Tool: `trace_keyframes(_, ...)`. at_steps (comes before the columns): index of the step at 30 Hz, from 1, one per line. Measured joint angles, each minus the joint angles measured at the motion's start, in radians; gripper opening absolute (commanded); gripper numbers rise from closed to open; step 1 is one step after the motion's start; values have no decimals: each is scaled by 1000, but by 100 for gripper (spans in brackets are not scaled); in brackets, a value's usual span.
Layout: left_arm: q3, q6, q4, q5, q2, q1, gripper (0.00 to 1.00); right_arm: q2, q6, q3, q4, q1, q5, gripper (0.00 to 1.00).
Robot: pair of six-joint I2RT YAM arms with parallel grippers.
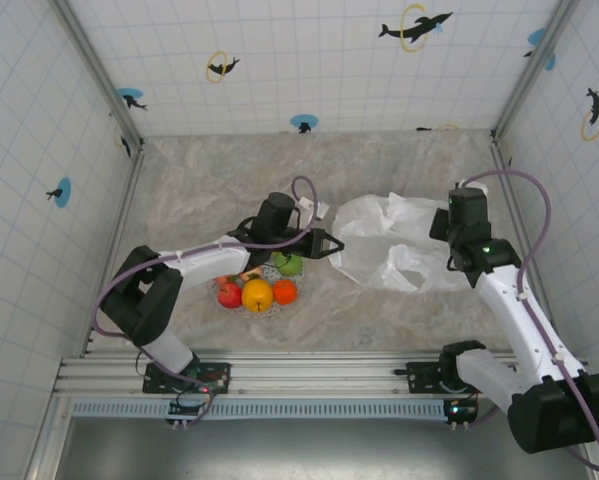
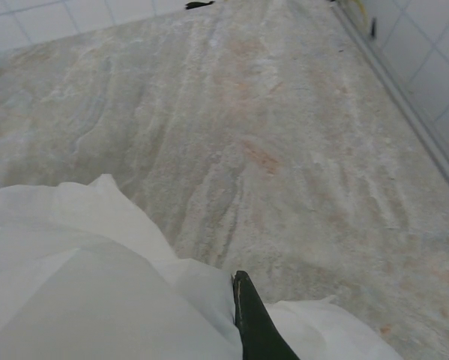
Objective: Place the fruits into the plastic bag
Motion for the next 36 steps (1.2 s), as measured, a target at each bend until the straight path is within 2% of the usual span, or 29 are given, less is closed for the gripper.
trace_keyframes(4,62,2,-31,-69,48,-2,4,0,3,-44,27,2,-113,0)
trace_keyframes(8,133,7,-35,-153,119,-2,13,0,23,-87,58,3,-203,0)
trace_keyframes(10,147,6,-36,-199,149,-2,29,0,39,-108,75,4,-236,0)
trace_keyframes(16,145,30,-77,-331,153,-2,57,9,93,-145,122,23,-281,0)
trace_keyframes(22,91,61,-125,-465,40,19,79,10,139,-177,180,28,-288,0)
trace_keyframes(27,24,74,-145,-526,-102,39,94,11,167,-187,217,30,-296,0)
trace_keyframes(29,-6,79,-151,-538,-161,40,97,16,178,-188,233,35,-298,0)
trace_keyframes(36,-61,84,-227,-578,-353,62,97,26,196,-201,254,55,-311,0)
